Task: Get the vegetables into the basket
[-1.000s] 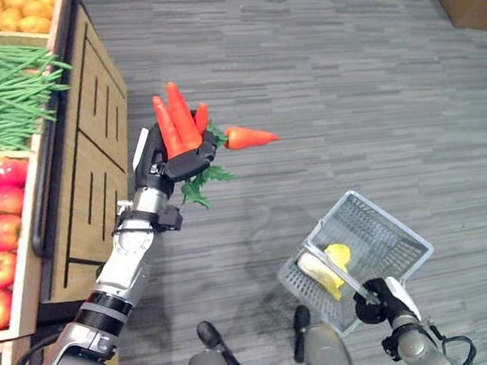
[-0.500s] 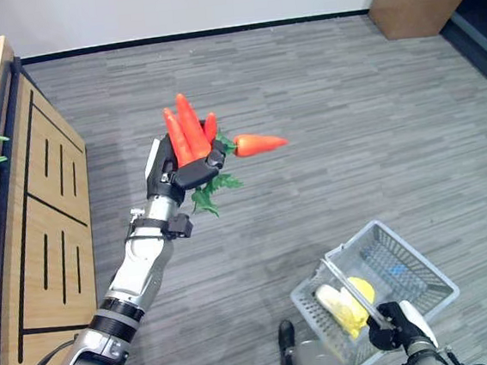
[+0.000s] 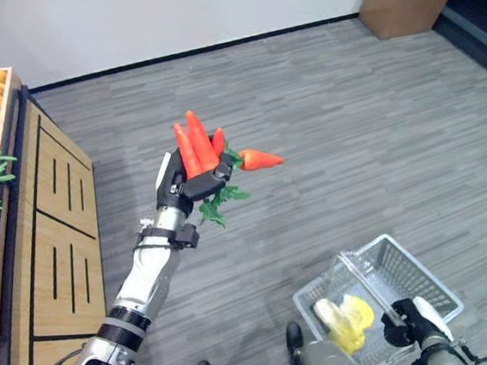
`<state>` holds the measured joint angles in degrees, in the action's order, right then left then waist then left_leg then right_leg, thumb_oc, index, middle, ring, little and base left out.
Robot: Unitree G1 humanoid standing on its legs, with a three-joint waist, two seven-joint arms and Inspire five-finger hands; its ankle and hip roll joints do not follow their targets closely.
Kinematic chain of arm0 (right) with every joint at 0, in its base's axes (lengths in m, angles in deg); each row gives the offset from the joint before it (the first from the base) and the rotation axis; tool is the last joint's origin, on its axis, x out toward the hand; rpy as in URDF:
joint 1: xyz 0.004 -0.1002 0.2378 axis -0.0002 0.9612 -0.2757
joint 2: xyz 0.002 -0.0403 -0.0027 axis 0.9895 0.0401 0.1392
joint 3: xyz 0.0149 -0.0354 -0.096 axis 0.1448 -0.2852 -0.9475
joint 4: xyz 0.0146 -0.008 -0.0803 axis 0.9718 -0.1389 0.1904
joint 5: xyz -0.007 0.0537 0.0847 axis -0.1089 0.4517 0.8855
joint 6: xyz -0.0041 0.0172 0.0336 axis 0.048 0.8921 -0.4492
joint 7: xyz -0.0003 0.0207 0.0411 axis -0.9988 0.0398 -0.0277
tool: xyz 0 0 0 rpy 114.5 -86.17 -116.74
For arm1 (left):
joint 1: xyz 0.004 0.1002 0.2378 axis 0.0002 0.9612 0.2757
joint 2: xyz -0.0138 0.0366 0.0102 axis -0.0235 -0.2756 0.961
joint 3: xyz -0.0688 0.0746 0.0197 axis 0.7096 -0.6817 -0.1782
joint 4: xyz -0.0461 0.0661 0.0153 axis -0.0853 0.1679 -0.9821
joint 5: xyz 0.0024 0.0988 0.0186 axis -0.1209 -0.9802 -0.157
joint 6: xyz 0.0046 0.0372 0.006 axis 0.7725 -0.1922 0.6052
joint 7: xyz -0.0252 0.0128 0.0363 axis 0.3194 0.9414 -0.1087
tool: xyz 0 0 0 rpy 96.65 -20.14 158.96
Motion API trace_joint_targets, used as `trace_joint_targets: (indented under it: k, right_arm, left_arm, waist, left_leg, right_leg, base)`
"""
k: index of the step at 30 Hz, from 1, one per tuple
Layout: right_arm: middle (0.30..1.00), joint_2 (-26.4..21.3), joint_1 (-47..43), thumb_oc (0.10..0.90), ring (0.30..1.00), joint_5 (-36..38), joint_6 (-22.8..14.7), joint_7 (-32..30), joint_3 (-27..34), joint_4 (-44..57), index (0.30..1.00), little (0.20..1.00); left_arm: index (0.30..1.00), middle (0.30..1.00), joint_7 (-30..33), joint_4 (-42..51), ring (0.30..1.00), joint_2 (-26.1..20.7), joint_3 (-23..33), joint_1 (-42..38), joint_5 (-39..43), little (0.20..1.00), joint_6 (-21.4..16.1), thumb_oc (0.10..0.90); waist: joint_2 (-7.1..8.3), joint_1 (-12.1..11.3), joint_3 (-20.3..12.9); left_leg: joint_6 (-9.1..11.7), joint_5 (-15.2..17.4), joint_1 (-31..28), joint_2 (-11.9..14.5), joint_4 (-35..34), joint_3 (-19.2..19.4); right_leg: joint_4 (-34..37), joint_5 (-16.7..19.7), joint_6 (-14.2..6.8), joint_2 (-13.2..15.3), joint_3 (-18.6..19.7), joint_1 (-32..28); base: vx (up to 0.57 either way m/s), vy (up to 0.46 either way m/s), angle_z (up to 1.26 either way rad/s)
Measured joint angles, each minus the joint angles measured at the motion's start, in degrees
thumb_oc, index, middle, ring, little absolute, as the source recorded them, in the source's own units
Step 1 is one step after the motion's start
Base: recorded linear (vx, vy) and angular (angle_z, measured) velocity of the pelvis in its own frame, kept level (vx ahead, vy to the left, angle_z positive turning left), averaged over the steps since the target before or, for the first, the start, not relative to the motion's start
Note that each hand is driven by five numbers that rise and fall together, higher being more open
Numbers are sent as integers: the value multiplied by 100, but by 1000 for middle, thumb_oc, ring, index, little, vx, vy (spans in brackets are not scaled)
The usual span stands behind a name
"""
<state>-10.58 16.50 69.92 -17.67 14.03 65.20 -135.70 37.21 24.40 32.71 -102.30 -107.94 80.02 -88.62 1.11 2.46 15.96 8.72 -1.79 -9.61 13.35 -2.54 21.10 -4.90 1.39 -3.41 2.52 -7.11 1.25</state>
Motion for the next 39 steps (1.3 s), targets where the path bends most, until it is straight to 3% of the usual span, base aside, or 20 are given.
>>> trace_joint_targets:
  k: [5,12,20,24,29,39]
  right_arm:
    - [300,52,-33,400,300,41,9,14,13,-199,300,300]
    - [300,37,-493,400,300,28,85,94,21,-926,300,300]
    - [300,-867,-965,400,300,-300,193,230,-121,-943,300,300]
    - [300,-1035,-1043,400,300,-295,231,236,-114,-609,300,300]
    - [300,-1292,-1647,400,300,-276,238,332,-645,106,300,300]
    - [300,-1281,-3058,400,300,-289,213,335,-1459,-236,300,300]
  left_arm:
    - [300,300,-15,18,300,-136,-3,40,100,300,3,400]
    - [300,300,-217,43,300,-183,-10,40,115,300,23,400]
    - [300,300,-544,322,300,-485,-107,22,248,300,55,400]
    - [300,300,-632,508,300,-582,-290,17,320,300,82,400]
    - [300,300,-674,995,300,-1006,-547,-109,305,300,141,400]
    - [300,300,-981,1293,300,-1223,-1144,-374,308,300,166,400]
  waist:
    - [0,-51,2]
    - [3,-145,-6]
    - [2,-235,-38]
    - [6,-281,-90]
    - [-6,-338,-239]
    - [-60,-560,-274]
  left_leg:
    - [-155,14,-4,-226,-140,49]
    - [-179,-35,-67,-373,-246,168]
    - [-185,-32,-126,-414,-246,20]
    - [-194,-41,-141,-419,-246,-26]
    - [-209,-83,-109,-428,-247,-153]
    - [-215,-127,-60,-446,-245,-246]
  right_leg:
    - [173,169,-168,197,124,34]
    - [658,504,-185,279,194,-161]
    - [975,612,-216,325,38,-462]
    - [976,613,-215,321,-5,-507]
    - [978,622,-218,354,-132,-567]
    - [979,631,-213,348,-217,-561]
  base:
    - [6,131,-5]
    - [-7,77,-6]
    - [-23,23,10]
    - [1,5,6]
    - [8,2,12]
    - [-4,1,4]
